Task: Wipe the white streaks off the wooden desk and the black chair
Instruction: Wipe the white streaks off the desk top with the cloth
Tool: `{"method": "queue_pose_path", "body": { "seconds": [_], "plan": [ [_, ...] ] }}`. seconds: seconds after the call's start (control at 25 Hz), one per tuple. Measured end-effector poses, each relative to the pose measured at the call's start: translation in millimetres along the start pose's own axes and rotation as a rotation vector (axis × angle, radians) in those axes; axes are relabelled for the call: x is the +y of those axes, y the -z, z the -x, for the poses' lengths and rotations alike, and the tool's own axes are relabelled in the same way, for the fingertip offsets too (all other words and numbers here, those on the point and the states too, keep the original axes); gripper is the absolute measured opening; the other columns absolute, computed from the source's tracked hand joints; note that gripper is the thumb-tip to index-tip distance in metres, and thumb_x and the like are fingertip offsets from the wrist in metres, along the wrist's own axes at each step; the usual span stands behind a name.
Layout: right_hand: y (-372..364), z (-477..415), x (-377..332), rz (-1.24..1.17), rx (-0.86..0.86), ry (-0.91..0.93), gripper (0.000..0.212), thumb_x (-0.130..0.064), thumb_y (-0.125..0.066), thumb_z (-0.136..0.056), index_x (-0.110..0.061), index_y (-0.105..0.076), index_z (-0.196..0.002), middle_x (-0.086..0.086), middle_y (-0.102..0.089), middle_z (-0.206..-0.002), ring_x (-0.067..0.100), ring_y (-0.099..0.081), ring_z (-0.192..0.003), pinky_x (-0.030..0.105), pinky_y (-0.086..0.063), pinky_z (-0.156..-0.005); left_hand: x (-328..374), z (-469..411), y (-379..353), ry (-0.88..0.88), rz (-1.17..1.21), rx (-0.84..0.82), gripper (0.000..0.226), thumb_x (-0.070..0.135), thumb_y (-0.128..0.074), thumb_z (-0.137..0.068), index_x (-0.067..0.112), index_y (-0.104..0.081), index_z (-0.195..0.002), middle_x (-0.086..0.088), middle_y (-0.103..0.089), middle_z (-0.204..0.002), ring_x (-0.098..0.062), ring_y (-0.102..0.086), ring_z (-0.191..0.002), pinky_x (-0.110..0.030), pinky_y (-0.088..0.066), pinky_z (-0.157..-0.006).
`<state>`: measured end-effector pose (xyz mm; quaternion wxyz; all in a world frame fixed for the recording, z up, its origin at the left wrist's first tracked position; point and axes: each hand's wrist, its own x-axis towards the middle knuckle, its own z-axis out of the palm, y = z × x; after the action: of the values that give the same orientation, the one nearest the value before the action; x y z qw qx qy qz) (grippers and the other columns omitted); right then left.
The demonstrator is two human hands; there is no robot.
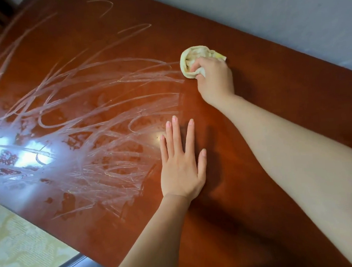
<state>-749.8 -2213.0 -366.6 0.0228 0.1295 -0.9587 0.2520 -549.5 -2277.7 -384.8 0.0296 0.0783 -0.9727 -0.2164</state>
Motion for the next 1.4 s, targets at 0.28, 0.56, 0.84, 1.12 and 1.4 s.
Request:
{"method": "queue_pose_path", "body": {
  "seconds": [0.28, 0.56, 0.84, 1.12, 1.4],
  "plan": [
    [29.8, 91.9, 27.0, -0.148, -0.241, 0.305, 0.025, 0.001, -0.062, -0.077, -0.020, -0.070, -0.090, 0.001, -0.069, -0.110, 0.028, -0.058, -0.097, 0.044, -0.050, -0.082, -3.8, 1.4, 3.9, 0.003, 0.232, 0.024, 0.060, 0.041, -0.034, -0.098, 0.022, -0.017, -0.151, 0.006, 0.001, -0.159, -0.014, 0.002, -0.148, -0.034, -0.004, -0.120],
    [75.1, 184.5, 86.4, -0.190, -0.439, 0.507, 0.019, -0.003, -0.069, -0.077, -0.018, -0.073, -0.088, -0.005, -0.069, -0.110, 0.015, -0.060, -0.099, 0.035, -0.051, -0.085, 20.4, -18.8, 7.1, -0.099, 0.065, 0.161, 0.048, 0.027, -0.037, -0.095, 0.011, -0.042, -0.139, -0.010, -0.032, -0.153, -0.027, -0.018, -0.145, -0.044, -0.017, -0.117],
    [94.7, 130.7, 154.6, -0.010, -0.042, 0.229, 0.026, 0.002, -0.068, -0.080, -0.014, -0.072, -0.100, 0.002, -0.065, -0.119, 0.027, -0.058, -0.103, 0.033, -0.044, -0.095, 34.0, -77.6, -12.5, -0.189, -0.173, -0.052, 0.063, 0.043, -0.016, -0.099, 0.010, -0.009, -0.152, -0.008, 0.003, -0.158, -0.023, 0.008, -0.146, -0.038, 0.001, -0.119],
    [98.0, 22.0, 159.9, 0.209, 0.211, -0.264, 0.021, -0.008, -0.056, -0.090, -0.016, -0.063, -0.109, 0.009, -0.066, -0.108, 0.031, -0.056, -0.103, 0.036, -0.041, -0.079, 30.5, -82.5, -17.4, -0.161, -0.135, -0.088, 0.064, 0.046, -0.014, -0.098, 0.014, 0.001, -0.152, -0.006, 0.011, -0.159, -0.019, 0.016, -0.146, -0.036, 0.009, -0.119],
    [76.5, 44.5, 131.3, 0.222, 0.240, -0.078, 0.020, -0.005, -0.062, -0.083, -0.017, -0.065, -0.099, 0.003, -0.069, -0.106, 0.029, -0.062, -0.093, 0.032, -0.046, -0.070, 31.9, -83.2, -17.5, -0.163, -0.074, -0.064, 0.062, 0.045, -0.015, -0.099, 0.017, 0.004, -0.152, -0.003, 0.010, -0.159, -0.018, 0.014, -0.146, -0.033, 0.008, -0.119]
  ]
}}
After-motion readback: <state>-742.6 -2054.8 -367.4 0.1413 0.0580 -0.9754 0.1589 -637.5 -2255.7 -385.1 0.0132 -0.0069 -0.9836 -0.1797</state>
